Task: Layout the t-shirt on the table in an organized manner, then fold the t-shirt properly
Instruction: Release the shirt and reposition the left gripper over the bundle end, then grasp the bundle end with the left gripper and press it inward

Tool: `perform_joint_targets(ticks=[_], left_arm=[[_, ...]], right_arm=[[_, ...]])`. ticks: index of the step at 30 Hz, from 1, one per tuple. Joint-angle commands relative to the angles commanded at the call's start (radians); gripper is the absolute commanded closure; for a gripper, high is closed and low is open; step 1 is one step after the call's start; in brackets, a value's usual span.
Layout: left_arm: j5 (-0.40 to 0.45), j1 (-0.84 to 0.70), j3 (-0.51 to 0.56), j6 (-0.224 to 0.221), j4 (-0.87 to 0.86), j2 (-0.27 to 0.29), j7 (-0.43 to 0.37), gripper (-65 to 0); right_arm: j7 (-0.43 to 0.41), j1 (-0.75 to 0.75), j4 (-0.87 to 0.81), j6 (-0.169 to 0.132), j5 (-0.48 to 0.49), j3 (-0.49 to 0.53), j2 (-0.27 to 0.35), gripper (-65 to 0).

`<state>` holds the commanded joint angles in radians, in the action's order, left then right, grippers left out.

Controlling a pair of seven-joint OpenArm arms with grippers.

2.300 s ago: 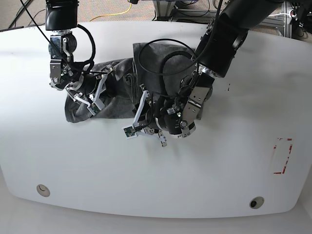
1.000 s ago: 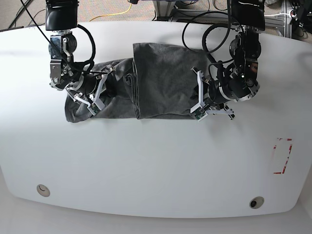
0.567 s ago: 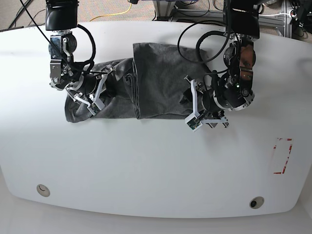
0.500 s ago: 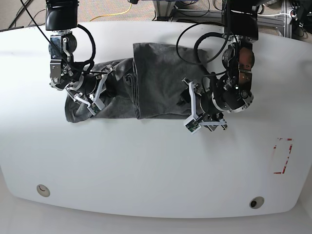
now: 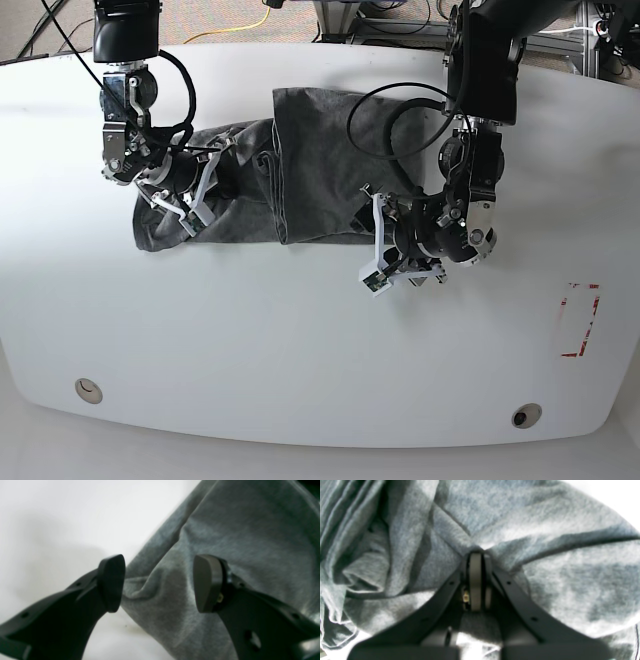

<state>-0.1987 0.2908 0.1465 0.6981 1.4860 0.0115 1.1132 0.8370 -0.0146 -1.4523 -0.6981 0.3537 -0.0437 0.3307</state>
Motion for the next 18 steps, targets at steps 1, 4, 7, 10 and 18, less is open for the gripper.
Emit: perform_joint_targets(ticks=[1,4,7,10,18], left_arm=[[0.000,0.000,0.002,0.000,0.000,0.000,0.000,-40.1],[0.002,0.000,0.055,0.000,-0.003,-0.003,0.002,-39.9],[0.002,-0.002,0.095,0.000,-0.003,-0.008,0.012,-37.2],[0.000,-0.002,0.114,0.000,-0.005,-0.021,0.040,-35.0],[0.002,-0.009,0.107,0.000,-0.005,-0.020,0.043,-34.9]], right_arm=[[0.000,0.000,0.000,0.000,0.000,0.000,0.000,-1.9],[0.000,0.000,0.002,0.000,0.002,0.000,0.000,-1.9],[0.000,0.000,0.002,0.000,0.002,0.000,0.000,-1.9],[0.000,0.000,0.000,0.000,0.000,0.000,0.000,-1.9],[0.000,0.000,0.000,0.000,0.002,-0.002,0.000,-1.9]])
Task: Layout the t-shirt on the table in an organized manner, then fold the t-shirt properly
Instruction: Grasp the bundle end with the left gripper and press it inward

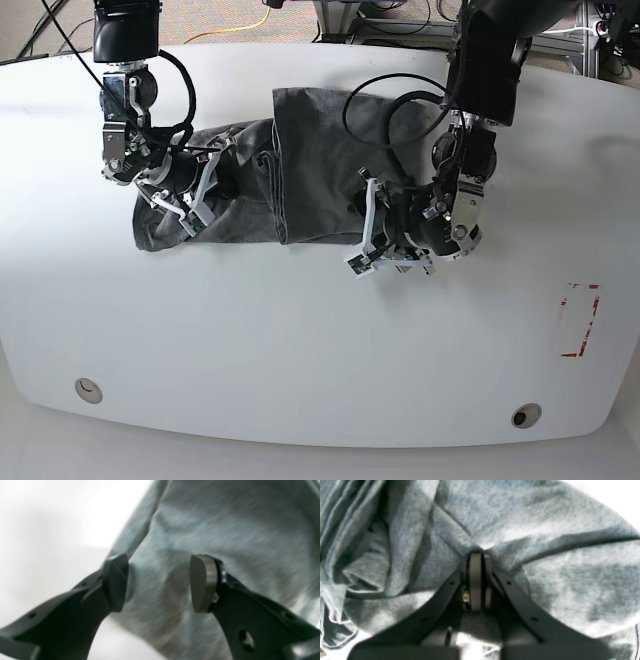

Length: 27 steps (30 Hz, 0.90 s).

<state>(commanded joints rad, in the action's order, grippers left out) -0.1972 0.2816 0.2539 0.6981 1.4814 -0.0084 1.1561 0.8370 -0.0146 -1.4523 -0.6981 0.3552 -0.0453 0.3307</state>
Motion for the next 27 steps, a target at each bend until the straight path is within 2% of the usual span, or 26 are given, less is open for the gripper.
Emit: perform_joint_targets(ticks=[8,19,27], left_arm=[[0.002,-0.003,0.003,0.000,-0.002,-0.021,0.000,-34.9],[0.002,0.008,0.000,0.000,-0.107,-0.021,-0.006,-34.7],[0.000,0.008,0.000,0.000,-0.109,-0.021,-0.006,-32.6]], right_arm=[[0.000,0.000,0.000,0.000,0.002,0.000,0.000,-1.9],[0.000,0.000,0.002,0.000,0.005,0.000,0.000,-1.9],[0.000,0.000,0.002,0.000,0.005,0.000,0.000,-1.9]])
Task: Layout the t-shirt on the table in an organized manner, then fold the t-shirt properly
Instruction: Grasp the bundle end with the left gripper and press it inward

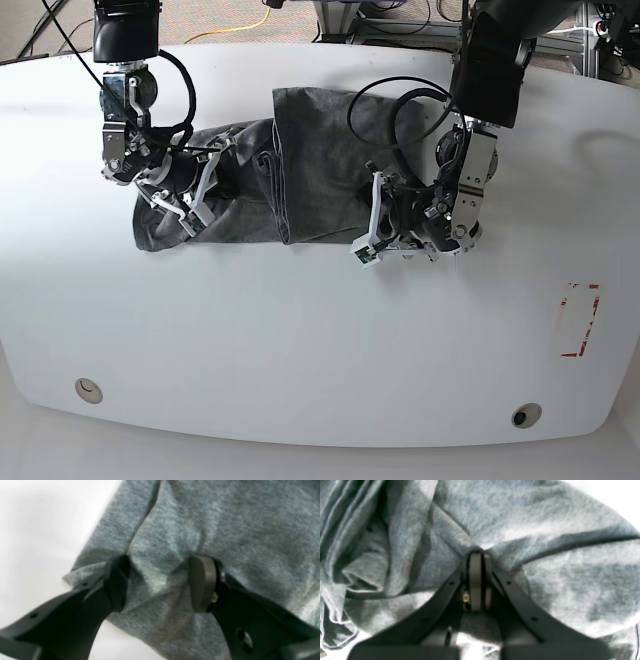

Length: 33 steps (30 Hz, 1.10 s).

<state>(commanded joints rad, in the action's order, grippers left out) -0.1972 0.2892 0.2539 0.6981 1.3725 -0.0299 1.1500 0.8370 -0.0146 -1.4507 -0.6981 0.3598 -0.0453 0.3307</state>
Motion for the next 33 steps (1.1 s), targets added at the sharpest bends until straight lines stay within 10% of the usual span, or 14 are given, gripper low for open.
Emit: perform_joint_targets(ticks=[8,33], left_arm=[[0.000,0.000,0.000,0.000,-0.002,0.000,-0.072,-7.9],[0.002,0.054,-0.107,0.000,-0.005,0.000,-0.078,-8.1]], right_arm=[[0.000,0.000,0.002,0.000,-0.002,0.000,0.000,-1.9],[0.000,0.000,0.002,0.000,-0.005,0.000,0.000,-1.9]])
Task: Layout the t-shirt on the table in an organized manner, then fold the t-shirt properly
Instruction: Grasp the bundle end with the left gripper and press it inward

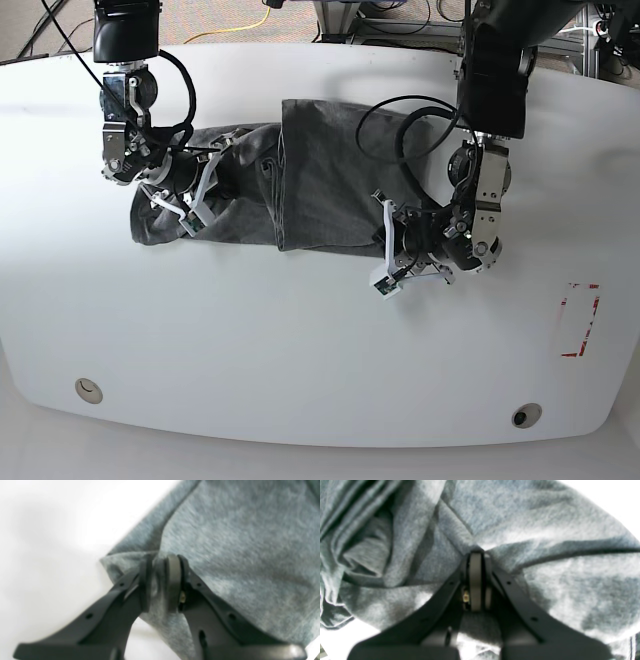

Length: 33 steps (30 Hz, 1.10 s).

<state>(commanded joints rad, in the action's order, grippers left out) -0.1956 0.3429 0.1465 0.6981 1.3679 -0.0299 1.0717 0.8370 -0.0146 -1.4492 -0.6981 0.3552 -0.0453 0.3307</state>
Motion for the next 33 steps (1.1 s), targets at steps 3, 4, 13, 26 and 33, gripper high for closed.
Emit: perform_joint_targets(ticks=[3,4,13,26,33], left_arm=[[0.000,0.000,0.000,-0.002,-0.002,0.000,-0.002,-8.1],[0.000,0.002,0.000,-0.002,-0.002,0.000,-0.003,-8.1],[0.000,0.003,0.000,-0.002,-0.002,0.005,-0.055,-8.2],[-0.005,0.057,0.002,-0.001,0.006,0.092,-0.054,-29.7],[-0.005,0.072,0.006,-0.001,-0.002,0.149,-0.051,-37.4]], right_arm=[[0.000,0.000,0.000,0.000,0.000,0.002,0.000,-1.9],[0.000,0.000,0.000,0.000,0.000,0.002,0.000,-1.9],[0.000,0.000,0.000,0.000,-0.002,0.002,0.000,-1.9],[0.000,-0.002,0.000,0.000,-0.002,0.003,0.000,-1.9],[0.000,-0.002,-0.002,0.000,-0.002,0.003,0.000,-1.9]])
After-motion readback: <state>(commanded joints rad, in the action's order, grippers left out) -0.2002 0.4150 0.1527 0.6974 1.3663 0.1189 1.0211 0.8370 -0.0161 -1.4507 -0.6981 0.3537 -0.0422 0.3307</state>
